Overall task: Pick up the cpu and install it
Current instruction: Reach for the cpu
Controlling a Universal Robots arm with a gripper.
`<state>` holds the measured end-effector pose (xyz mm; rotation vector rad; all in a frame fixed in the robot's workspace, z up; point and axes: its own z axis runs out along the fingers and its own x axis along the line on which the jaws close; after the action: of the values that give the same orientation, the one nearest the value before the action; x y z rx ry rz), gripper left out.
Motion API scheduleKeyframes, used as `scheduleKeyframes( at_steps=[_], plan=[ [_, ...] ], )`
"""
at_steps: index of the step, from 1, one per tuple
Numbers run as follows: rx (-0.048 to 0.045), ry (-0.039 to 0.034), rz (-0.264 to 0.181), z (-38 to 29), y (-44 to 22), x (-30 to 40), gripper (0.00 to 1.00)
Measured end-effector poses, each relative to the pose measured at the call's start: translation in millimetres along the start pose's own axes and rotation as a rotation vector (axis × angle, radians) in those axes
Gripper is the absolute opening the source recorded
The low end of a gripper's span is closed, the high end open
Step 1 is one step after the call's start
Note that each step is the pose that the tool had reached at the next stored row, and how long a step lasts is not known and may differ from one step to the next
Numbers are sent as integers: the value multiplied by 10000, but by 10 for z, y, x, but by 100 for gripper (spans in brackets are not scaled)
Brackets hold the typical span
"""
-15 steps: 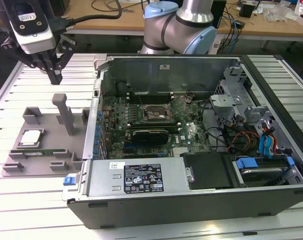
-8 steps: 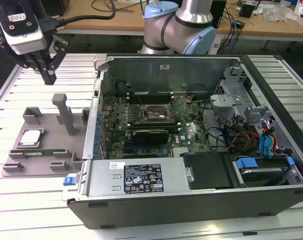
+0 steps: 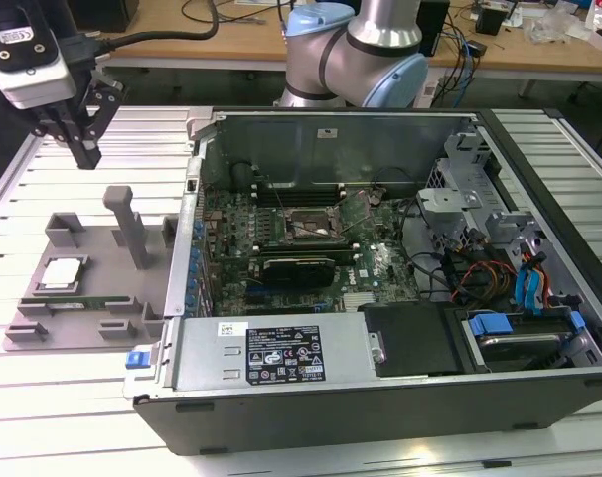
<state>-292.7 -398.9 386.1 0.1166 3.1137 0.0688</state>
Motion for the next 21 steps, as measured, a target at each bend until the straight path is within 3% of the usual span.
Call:
scheduleKeyframes(
  at_steps=[10,14,21],
  plan=[
    [0,0,0,5,-11,139,11],
    [0,-1,0,9,-18,236,11],
    [-1,0,0,13,-27,346,11]
  ],
)
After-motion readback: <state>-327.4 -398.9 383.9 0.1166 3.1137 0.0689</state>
